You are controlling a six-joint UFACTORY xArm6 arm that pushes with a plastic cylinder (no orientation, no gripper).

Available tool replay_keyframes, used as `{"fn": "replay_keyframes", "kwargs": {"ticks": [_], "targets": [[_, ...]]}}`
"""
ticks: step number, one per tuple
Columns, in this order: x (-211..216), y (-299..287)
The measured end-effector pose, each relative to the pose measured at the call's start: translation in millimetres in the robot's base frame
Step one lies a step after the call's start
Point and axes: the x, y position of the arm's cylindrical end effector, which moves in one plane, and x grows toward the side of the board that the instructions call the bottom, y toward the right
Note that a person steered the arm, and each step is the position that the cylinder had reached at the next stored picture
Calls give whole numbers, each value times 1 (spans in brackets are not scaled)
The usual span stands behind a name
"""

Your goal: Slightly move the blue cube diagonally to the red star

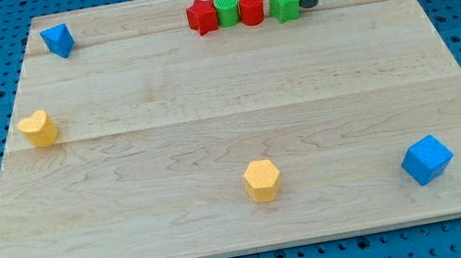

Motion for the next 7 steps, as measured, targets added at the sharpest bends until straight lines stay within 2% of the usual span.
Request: {"fn": "replay_keyframes", "kwargs": {"ticks": [1,3,6,7], "targets": [[0,-5],[43,-4],[56,4],[108,49]]}}
